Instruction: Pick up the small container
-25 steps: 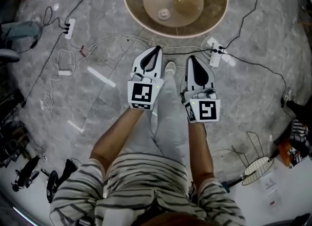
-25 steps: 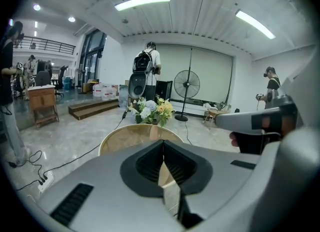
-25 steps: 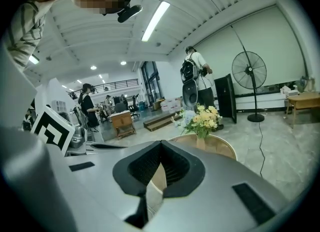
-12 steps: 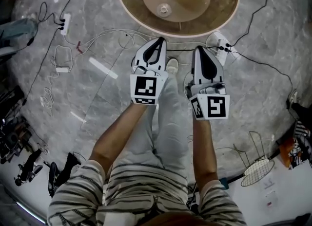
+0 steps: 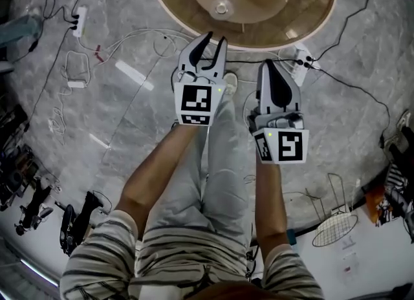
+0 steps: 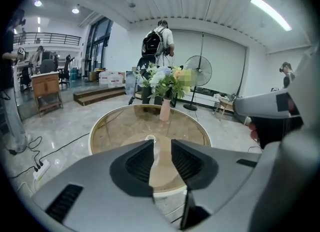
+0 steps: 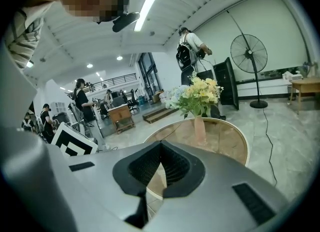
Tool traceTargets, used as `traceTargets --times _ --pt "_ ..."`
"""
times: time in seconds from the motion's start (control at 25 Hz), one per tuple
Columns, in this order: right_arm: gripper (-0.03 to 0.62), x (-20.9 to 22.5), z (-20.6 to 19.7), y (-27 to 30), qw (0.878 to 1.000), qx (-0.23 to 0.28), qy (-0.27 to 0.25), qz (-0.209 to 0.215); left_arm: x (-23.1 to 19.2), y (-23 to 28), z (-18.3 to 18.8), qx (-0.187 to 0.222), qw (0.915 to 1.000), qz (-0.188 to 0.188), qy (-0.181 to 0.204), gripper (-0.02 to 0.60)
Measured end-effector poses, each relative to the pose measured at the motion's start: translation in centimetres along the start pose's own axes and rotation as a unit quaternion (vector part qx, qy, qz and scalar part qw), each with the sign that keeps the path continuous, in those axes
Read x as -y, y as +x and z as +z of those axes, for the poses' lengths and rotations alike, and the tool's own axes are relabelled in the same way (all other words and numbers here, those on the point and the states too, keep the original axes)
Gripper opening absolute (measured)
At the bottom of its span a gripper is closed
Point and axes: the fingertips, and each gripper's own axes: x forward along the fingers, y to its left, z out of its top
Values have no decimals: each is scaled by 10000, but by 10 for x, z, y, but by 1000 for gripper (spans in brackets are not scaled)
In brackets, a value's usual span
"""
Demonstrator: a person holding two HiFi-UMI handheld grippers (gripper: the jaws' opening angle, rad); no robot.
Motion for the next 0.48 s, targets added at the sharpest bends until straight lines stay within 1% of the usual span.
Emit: traceTargets --times 0.12,0.24,0.4,0.48 --pt "8 4 -6 8 10000 -6 47 2 -7 16 -11 -110 9999 64 -50 123" --pt "8 9 -13 13 10000 -53 77 -6 -12 30 -19 -206 9997 138 -65 196" --pt "8 15 -21 17 9998 -150 108 -10 -19 49 -23 -278 9993 246 -76 242" --pt "8 19 -24 18 9997 -195 130 -25 -21 58 -27 -329 9990 284 -45 283"
